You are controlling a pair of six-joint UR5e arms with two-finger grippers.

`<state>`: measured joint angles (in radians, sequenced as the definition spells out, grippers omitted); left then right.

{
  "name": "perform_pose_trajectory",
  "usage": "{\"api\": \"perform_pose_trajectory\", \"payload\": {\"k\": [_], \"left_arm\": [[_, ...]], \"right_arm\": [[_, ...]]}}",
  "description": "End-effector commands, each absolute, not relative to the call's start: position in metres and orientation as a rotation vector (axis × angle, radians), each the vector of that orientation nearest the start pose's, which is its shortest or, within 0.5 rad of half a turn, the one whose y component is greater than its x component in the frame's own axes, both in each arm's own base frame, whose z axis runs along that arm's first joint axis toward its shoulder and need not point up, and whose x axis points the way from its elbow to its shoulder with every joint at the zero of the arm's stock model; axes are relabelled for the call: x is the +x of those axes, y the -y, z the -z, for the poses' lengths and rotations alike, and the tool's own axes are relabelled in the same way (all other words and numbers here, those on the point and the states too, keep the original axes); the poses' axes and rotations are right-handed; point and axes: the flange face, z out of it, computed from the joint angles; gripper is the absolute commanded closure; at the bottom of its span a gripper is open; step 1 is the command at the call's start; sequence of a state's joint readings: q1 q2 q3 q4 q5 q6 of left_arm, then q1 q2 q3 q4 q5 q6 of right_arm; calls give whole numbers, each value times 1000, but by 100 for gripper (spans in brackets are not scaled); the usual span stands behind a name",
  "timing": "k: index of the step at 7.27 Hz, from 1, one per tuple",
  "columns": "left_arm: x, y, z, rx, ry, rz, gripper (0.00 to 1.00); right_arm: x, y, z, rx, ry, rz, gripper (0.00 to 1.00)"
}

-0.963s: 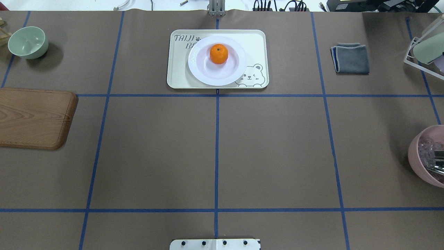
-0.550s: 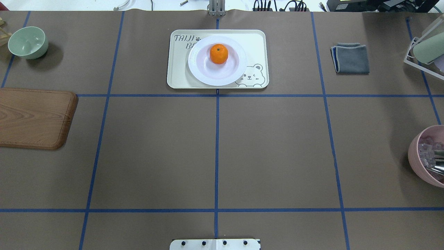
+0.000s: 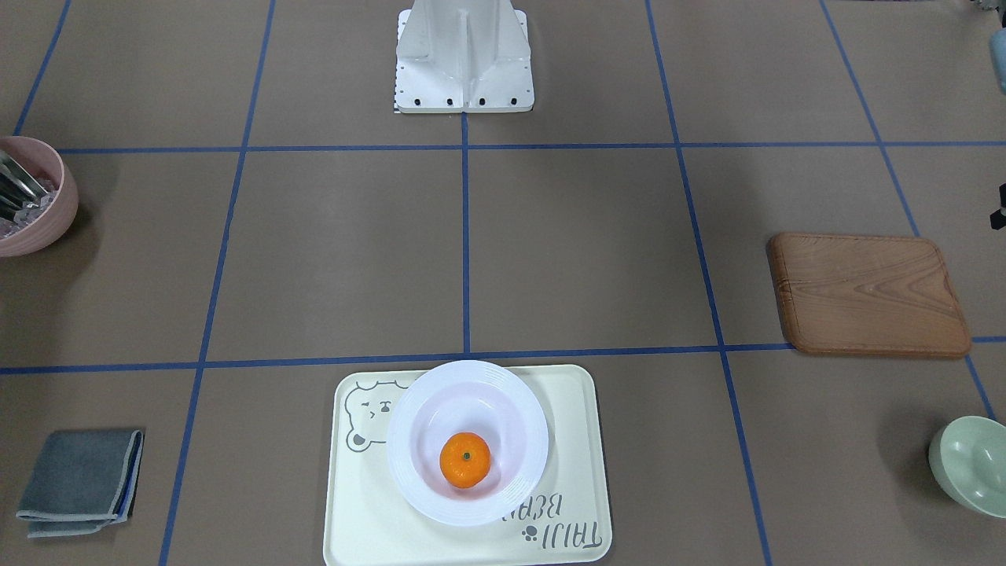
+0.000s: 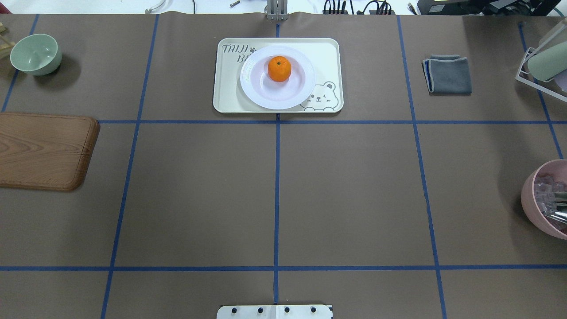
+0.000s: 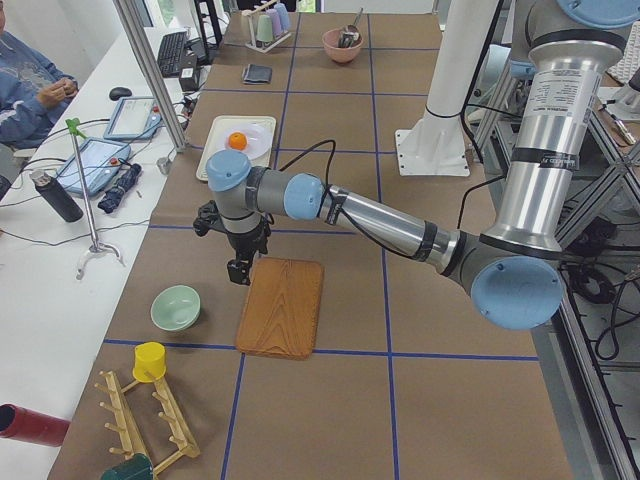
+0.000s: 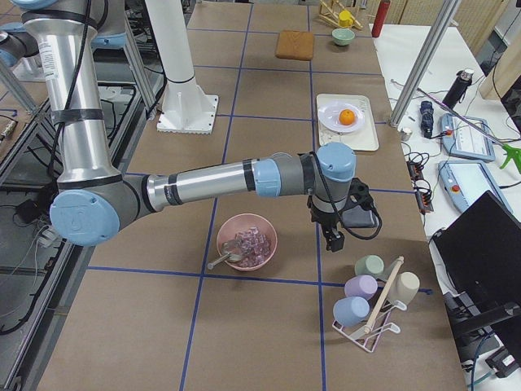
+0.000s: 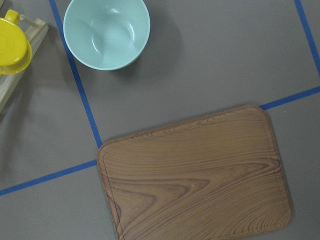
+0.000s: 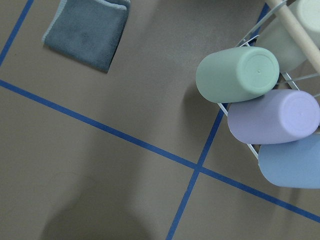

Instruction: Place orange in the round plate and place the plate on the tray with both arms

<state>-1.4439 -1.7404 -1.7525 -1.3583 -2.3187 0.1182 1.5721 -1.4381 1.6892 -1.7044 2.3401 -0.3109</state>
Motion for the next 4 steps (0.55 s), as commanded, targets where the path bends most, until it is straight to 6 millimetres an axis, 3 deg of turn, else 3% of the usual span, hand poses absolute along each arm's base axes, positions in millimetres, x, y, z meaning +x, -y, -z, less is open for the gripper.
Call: {"api": "perform_pose_trajectory", "payload": {"k": [1,2,4], "left_arm": [[-17,554,-502,146,-756,-245,2],[-23,552,-501,142,-778,-230,2],[-34,542,-519,123,-805,-198,2]], "right_arm": [[66,544,-537,210,745,319,0],[67,542,-532,219,736,321,0],[64,540,-533,219,738,324,0]]}}
